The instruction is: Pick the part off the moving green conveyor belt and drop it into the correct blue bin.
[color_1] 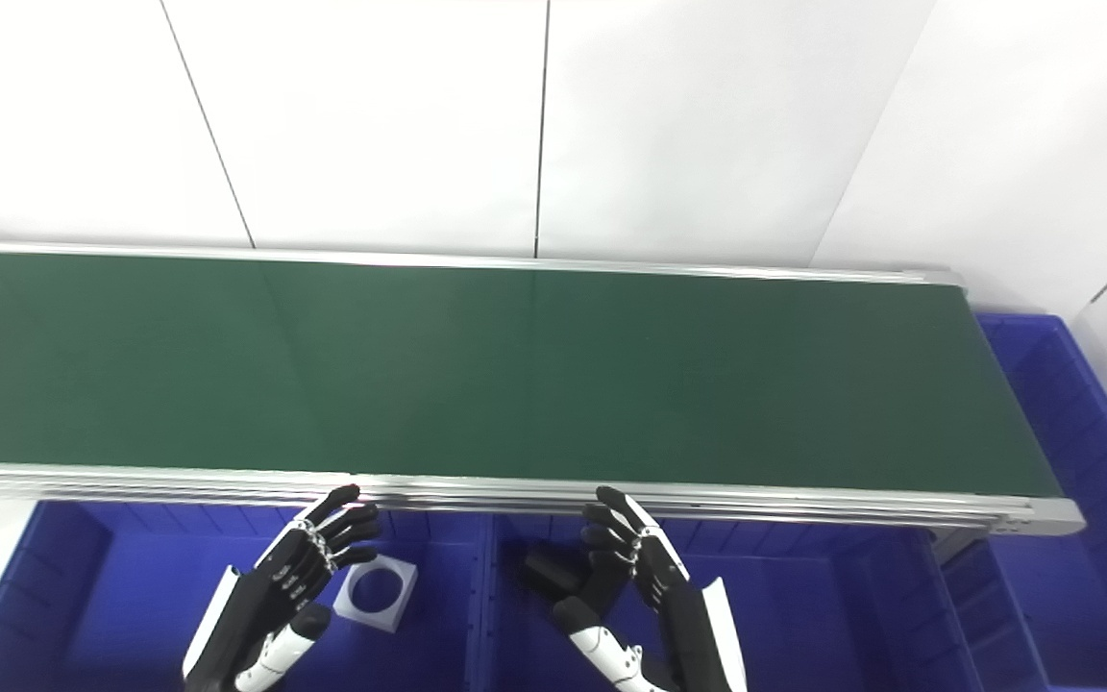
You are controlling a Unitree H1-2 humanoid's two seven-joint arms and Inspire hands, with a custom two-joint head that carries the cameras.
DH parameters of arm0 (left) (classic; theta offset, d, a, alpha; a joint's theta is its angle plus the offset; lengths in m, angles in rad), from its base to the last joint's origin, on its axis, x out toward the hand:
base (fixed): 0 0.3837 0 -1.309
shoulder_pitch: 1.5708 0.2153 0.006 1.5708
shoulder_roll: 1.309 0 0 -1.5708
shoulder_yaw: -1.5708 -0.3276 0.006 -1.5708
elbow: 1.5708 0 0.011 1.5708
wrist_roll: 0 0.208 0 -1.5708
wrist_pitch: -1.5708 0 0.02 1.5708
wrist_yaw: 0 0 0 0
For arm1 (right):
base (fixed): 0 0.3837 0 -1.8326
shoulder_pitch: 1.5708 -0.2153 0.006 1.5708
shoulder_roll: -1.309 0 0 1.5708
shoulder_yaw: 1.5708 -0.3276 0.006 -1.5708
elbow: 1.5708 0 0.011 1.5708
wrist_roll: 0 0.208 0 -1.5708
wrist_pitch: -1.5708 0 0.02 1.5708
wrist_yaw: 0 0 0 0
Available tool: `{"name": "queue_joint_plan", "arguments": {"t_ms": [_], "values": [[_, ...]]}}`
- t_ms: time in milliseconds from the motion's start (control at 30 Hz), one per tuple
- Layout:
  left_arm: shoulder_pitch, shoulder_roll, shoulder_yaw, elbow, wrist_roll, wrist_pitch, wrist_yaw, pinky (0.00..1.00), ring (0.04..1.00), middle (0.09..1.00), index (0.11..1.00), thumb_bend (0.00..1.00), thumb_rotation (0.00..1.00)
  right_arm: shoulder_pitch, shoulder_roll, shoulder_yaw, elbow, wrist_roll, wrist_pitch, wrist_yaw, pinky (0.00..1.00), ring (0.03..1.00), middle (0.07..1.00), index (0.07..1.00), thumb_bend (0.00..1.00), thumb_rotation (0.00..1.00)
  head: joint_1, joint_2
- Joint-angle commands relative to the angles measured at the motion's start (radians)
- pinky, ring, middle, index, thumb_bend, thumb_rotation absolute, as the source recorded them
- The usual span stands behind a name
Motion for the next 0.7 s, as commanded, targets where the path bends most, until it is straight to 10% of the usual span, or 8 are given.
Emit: {"name": "queue_joint_plan", "arguments": {"t_ms": [0,667], "values": [[0.001,0.003,0.001,-0.030,-0.008,-0.014,0.003,0.75,0.798,0.822,0.869,0.83,0.69,-0.001,0.007,0.001,-0.023,0.002,-0.056,-0.002,0.71,0.782,0.821,0.873,0.55,0.56,0.001,0.001],[0.000,0.003,0.001,-0.026,-0.006,-0.020,0.002,0.75,0.797,0.820,0.870,0.83,0.70,-0.004,0.006,0.000,-0.020,-0.001,-0.062,-0.003,0.70,0.777,0.817,0.866,0.56,0.57,0.004,0.002]]}}
